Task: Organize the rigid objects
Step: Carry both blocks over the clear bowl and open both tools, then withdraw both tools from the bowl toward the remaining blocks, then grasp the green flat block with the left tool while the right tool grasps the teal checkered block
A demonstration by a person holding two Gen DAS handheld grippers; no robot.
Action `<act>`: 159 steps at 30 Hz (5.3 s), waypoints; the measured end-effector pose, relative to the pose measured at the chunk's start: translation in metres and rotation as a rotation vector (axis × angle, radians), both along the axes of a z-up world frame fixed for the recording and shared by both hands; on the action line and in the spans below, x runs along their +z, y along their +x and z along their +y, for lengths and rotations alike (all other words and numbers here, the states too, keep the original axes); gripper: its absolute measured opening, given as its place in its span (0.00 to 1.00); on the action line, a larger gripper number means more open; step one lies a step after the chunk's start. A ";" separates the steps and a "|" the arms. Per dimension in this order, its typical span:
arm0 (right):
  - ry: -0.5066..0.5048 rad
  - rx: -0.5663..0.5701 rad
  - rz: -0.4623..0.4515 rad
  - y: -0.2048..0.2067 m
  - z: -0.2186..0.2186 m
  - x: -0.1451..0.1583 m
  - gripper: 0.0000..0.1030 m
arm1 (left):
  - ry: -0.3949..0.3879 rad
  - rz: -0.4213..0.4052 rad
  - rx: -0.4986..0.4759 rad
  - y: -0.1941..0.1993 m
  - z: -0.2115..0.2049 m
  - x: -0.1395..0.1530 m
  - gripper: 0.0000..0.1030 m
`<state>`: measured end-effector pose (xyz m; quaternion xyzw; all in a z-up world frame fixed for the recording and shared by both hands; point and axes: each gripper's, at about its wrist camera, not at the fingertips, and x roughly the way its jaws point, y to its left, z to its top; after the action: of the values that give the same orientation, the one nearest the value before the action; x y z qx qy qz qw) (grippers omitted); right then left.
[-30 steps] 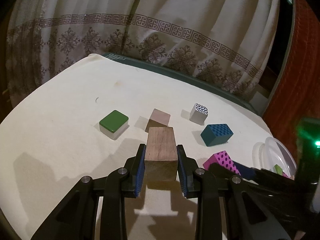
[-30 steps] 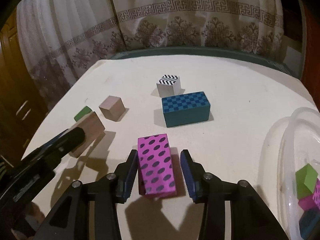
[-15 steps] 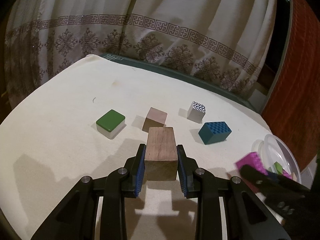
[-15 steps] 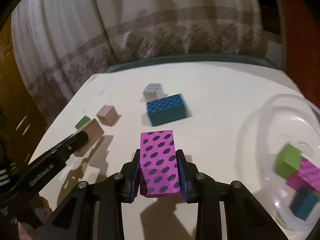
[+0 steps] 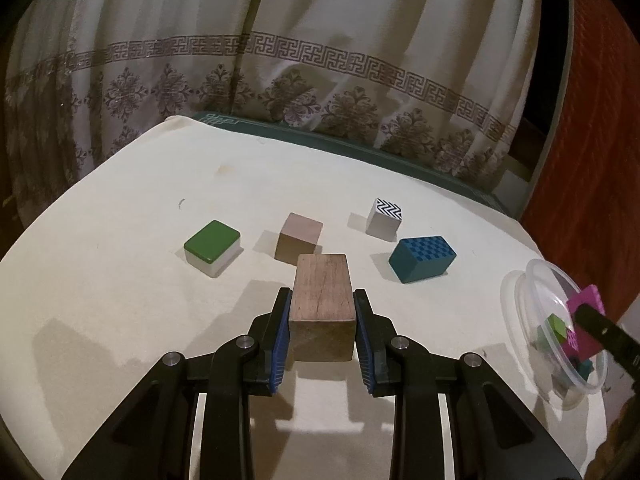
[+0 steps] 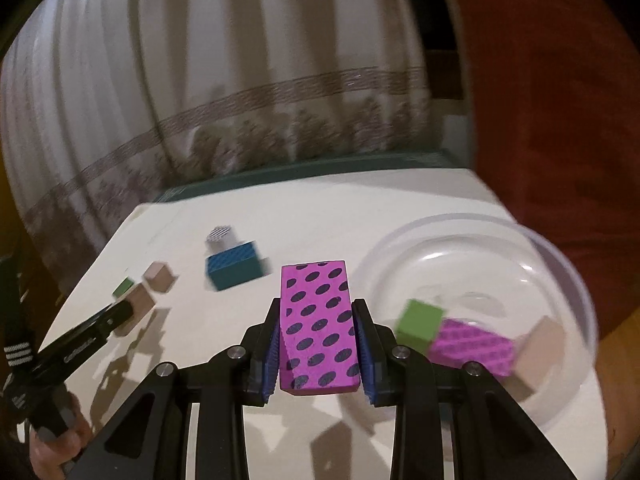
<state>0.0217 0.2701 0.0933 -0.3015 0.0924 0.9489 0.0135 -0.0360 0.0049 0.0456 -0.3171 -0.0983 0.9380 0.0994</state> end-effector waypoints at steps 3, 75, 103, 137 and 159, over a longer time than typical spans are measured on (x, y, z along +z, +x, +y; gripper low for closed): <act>-0.003 -0.039 0.008 0.005 0.016 0.002 0.33 | -0.006 0.001 -0.006 0.003 0.002 0.002 0.29; -0.205 -0.194 0.046 0.047 0.133 -0.041 0.34 | -0.133 0.015 -0.498 -0.004 0.247 0.051 0.68; -0.141 -0.187 0.066 0.052 0.117 -0.036 0.52 | -0.125 -0.051 -0.334 -0.001 0.178 0.041 0.79; -0.061 -0.044 0.065 0.047 0.044 -0.018 0.66 | -0.092 -0.086 -0.094 -0.026 0.059 0.024 0.79; -0.024 0.034 0.036 0.035 0.008 -0.018 0.74 | -0.116 -0.123 0.108 -0.070 -0.034 -0.003 0.79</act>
<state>0.0569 0.2782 0.0750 -0.2862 0.0987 0.9530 -0.0077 -0.1060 -0.0295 0.0429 -0.3735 -0.0666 0.9249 0.0242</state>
